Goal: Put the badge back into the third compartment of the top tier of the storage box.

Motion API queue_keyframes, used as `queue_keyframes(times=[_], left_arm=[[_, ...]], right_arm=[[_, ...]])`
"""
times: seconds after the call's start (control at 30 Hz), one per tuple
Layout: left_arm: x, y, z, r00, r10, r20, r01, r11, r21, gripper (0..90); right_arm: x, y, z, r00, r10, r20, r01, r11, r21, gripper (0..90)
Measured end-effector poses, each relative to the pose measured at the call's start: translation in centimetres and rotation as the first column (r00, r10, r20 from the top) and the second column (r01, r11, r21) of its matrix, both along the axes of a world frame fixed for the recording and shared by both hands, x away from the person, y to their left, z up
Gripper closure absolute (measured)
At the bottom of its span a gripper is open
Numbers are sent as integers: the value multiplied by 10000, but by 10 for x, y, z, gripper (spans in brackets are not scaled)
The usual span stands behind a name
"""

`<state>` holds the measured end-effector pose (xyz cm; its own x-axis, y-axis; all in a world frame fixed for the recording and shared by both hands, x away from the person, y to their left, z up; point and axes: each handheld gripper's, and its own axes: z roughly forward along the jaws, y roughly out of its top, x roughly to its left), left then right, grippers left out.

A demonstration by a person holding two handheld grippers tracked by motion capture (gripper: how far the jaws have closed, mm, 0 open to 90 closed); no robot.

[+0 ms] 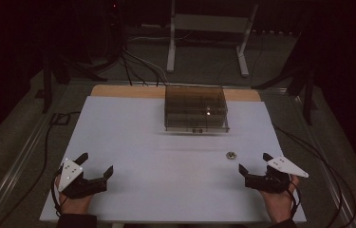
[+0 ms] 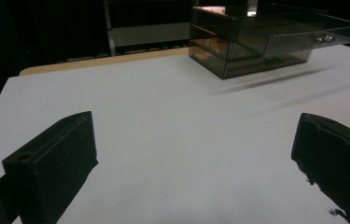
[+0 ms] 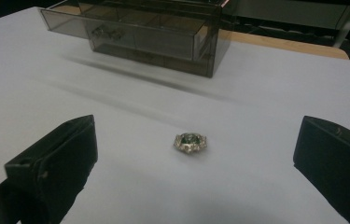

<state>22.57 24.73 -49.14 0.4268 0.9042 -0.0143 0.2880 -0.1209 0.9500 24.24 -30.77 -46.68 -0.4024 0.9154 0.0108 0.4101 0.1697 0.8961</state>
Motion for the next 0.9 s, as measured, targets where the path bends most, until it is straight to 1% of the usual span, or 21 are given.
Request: queue_keyframes(times=[0.3,0.5,0.9], left_arm=[[0,-1,0,10000,-15,5,15,10000,57,9],[0,-2,0,10000,-37,7,37,9999,134,9],[0,-2,-1,10000,-37,-16,37,9999,102,9]], right_arm=[[14,6,3,10000,-11,-95,10,9999,-166,0],[23,8,3,9999,-82,-150,80,9998,-162,0],[33,7,4,9994,-225,-276,222,9997,-109,0]])
